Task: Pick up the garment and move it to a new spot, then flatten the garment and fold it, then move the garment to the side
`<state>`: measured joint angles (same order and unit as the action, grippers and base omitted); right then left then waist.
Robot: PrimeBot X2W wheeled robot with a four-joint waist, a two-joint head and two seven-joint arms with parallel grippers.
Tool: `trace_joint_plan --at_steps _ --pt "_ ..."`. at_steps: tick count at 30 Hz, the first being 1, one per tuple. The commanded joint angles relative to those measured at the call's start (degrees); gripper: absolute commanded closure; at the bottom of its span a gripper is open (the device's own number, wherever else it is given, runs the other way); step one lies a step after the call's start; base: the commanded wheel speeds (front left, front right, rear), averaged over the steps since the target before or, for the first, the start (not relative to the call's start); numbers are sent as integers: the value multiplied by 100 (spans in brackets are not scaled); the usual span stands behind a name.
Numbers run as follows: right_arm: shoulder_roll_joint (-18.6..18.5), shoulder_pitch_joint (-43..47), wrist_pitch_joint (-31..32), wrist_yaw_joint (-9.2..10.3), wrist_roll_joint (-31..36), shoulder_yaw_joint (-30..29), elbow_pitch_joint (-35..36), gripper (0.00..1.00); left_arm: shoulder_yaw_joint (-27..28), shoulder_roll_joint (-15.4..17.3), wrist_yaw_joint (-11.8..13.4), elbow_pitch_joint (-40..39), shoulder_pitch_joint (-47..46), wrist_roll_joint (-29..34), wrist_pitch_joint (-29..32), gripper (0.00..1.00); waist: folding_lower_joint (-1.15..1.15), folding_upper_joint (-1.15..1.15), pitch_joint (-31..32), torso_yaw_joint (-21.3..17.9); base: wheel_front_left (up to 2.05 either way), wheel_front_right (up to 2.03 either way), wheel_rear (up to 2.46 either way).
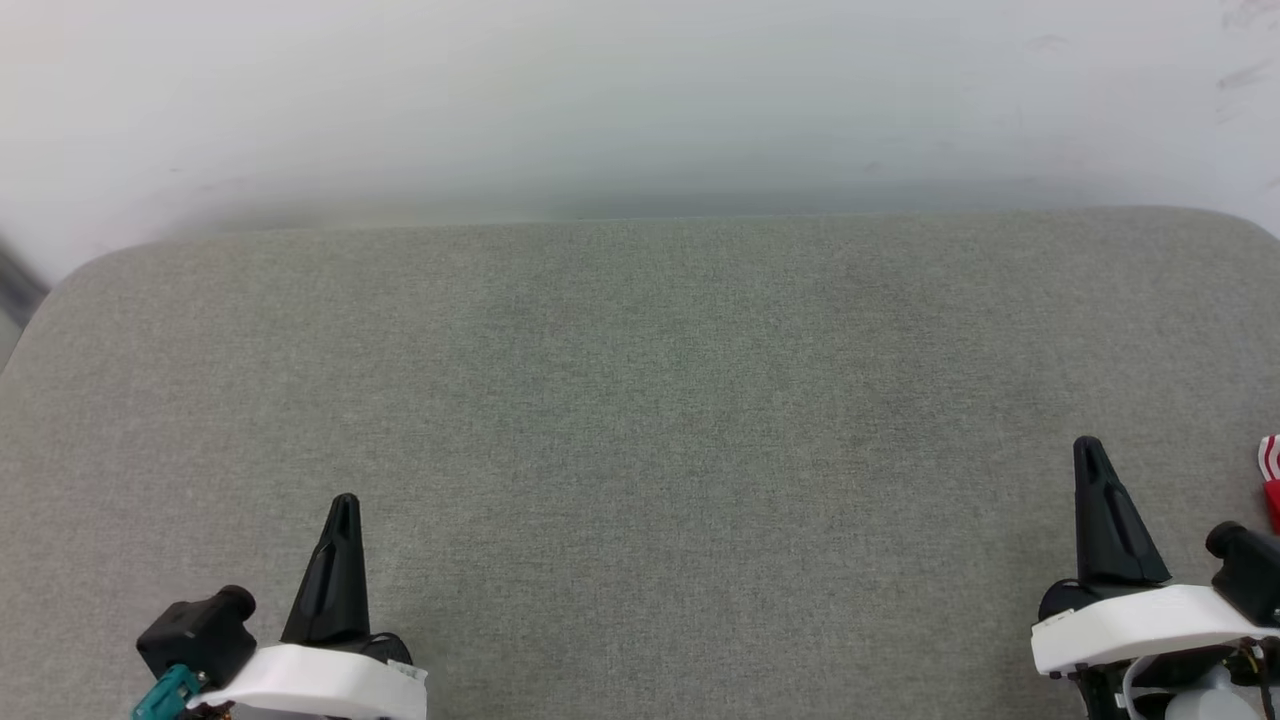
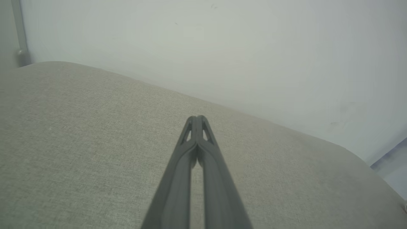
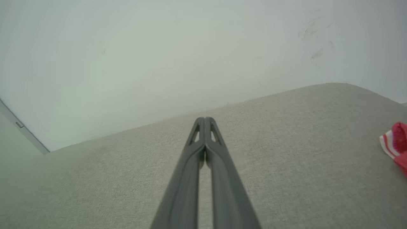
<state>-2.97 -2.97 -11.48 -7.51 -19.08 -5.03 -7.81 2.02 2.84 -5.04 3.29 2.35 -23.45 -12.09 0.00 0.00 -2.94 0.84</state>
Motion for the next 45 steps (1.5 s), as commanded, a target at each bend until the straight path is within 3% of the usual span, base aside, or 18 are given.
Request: trace_joint_plan --at_steps 1,20,45 --pt "1 -112 45 0 -238 -12 57 100 19 30 -24 -48 -157 -223 47 100 0 0 3 -1 0 0 0" --pt "3 -175 488 1 -2050 -42 -100 100 94 59 -84 233 -352 -1957 479 100 0 0 49 -15 0 0 0" --pt "7 -241 945 1 -3866 -83 -277 100 182 70 -145 519 -542 -3682 931 100 0 0 107 -33 0 0 0"
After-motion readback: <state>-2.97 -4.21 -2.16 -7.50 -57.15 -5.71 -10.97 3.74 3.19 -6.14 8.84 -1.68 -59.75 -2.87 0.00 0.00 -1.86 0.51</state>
